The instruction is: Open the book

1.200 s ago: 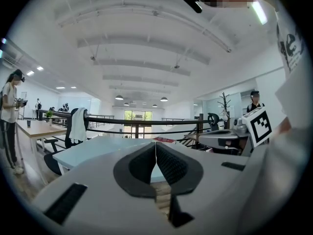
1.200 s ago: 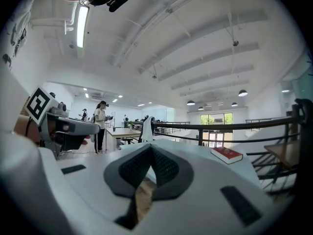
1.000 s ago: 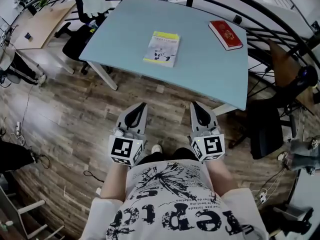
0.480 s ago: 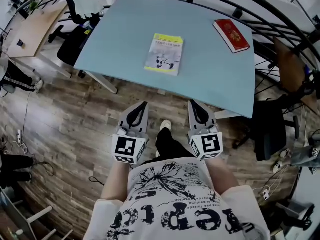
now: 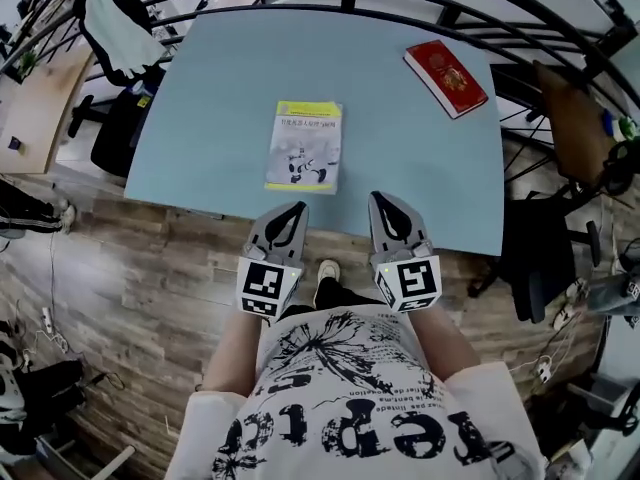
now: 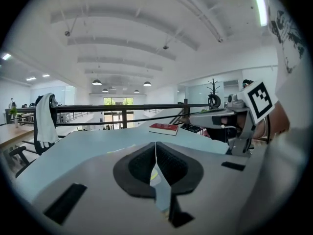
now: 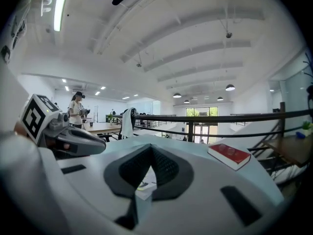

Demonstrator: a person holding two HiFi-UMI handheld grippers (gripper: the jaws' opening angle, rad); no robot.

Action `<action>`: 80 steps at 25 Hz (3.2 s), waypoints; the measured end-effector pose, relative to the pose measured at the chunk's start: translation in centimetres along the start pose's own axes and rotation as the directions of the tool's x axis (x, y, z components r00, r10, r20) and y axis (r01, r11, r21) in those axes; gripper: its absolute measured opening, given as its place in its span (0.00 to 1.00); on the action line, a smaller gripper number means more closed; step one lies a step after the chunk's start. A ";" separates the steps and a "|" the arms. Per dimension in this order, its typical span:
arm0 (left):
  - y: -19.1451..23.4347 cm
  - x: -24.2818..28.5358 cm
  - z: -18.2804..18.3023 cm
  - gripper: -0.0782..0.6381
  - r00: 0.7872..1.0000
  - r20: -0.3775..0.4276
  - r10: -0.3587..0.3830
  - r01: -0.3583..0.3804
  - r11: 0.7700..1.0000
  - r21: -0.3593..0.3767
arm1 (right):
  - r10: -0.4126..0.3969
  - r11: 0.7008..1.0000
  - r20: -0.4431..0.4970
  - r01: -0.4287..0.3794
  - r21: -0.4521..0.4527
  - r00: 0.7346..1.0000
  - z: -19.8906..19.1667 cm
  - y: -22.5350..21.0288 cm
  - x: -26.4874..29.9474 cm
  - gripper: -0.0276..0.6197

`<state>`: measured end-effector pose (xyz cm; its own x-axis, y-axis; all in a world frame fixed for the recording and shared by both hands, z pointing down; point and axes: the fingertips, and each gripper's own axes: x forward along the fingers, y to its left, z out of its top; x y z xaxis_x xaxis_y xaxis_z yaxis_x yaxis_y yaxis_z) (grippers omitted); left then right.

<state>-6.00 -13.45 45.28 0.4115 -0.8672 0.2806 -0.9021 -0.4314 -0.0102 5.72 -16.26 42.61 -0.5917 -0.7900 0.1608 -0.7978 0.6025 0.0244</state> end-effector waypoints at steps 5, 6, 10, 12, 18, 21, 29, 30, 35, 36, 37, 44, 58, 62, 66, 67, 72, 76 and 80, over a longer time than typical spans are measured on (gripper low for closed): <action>0.5 6.0 -1.9 0.14 0.994 -0.088 -0.067 0.069 0.997 0.023 | -0.027 1.000 -0.009 0.027 -0.004 1.000 0.0 -2.9 2.6 0.06; 0.2 6.9 -2.7 0.14 0.989 -0.120 -0.090 0.094 0.995 0.029 | -0.038 0.999 -0.016 0.038 0.001 0.999 -0.2 -3.4 2.8 0.06; -0.2 10.1 -6.0 0.14 0.962 -0.220 -0.161 0.169 0.985 0.019 | -0.057 0.998 -0.048 0.057 0.007 0.997 -1.1 -4.7 3.8 0.06; -0.4 11.0 -7.6 0.14 0.943 -0.269 -0.194 0.202 0.979 0.002 | -0.080 0.997 -0.077 0.081 0.010 0.994 -1.9 -5.2 4.0 0.06; -0.7 13.3 -12.2 0.26 0.889 -0.387 -0.242 0.270 0.963 0.019 | -0.136 0.989 -0.141 0.142 0.039 0.981 -4.6 -6.5 4.6 0.06; -0.8 14.1 -13.4 0.28 0.878 -0.413 -0.241 0.277 0.960 0.030 | -0.151 0.985 -0.171 0.162 0.054 0.974 -5.8 -7.1 4.7 0.06; -0.2 15.7 -15.2 0.28 0.892 -0.415 -0.180 0.211 0.977 0.029 | -0.163 0.982 -0.199 0.179 0.067 0.966 -7.3 -7.4 4.3 0.06; 0.0 15.8 -15.2 0.26 0.898 -0.408 -0.166 0.195 0.980 0.028 | -0.164 0.981 -0.199 0.181 0.071 0.966 -7.3 -7.5 4.1 0.06; 0.3 15.3 -14.2 0.15 0.918 -0.358 -0.169 0.169 0.985 -0.031 | -0.176 0.979 -0.196 0.193 0.069 0.965 -7.0 -7.6 3.6 0.06; 0.4 15.1 -13.7 0.14 0.921 -0.347 -0.175 0.171 0.984 -0.042 | -0.176 0.979 -0.195 0.192 0.067 0.965 -6.8 -7.5 3.7 0.06; 0.5 14.9 -13.2 0.14 0.924 -0.336 -0.181 0.174 0.983 -0.053 | -0.174 0.980 -0.193 0.190 0.066 0.965 -6.6 -7.4 3.7 0.06; 3.5 12.2 -8.5 0.14 0.967 -0.174 -0.185 0.162 0.977 -0.137 | -0.142 0.987 -0.178 0.153 0.046 0.974 -5.1 -4.8 5.5 0.06; 17.5 2.0 -8.9 0.14 0.996 -0.087 0.024 -0.050 0.948 -0.313 | -0.014 0.999 -0.173 0.020 0.031 0.985 -2.7 6.7 12.8 0.06; 20.6 0.9 -11.4 0.14 0.990 -0.130 0.057 -0.100 0.931 -0.351 | 0.001 0.999 -0.194 0.007 0.039 0.981 -3.4 9.2 14.2 0.06; 23.3 0.3 -14.8 0.14 0.976 -0.205 0.077 -0.145 0.927 -0.345 | 0.006 0.999 -0.221 0.004 0.045 0.975 -4.4 11.3 15.0 0.06; 23.9 0.2 -15.6 0.14 0.971 -0.223 0.080 -0.156 0.925 -0.347 | 0.003 0.999 -0.228 0.008 0.048 0.974 -4.7 11.6 15.2 0.06; 26.3 0.1 -18.7 0.14 0.953 -0.294 0.076 -0.187 0.910 -0.370 | -0.026 0.997 -0.255 0.043 0.064 0.967 -5.9 12.7 15.4 0.06; 26.9 0.5 -20.5 0.14 0.937 -0.346 0.041 -0.183 0.903 -0.390 | -0.058 0.994 -0.275 0.082 0.075 0.960 -6.8 13.0 15.4 0.06; 27.2 0.8 -21.7 0.15 0.921 -0.390 -0.003 -0.169 0.899 -0.405 | -0.081 0.990 -0.282 0.109 0.086 0.956 -7.1 13.2 15.6 0.06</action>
<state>-32.97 -20.47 66.03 0.3305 -0.7000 0.6330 -0.9329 -0.1405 0.3317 -13.24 -19.77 52.45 -0.4683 -0.7721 0.4296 -0.8647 0.5005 -0.0429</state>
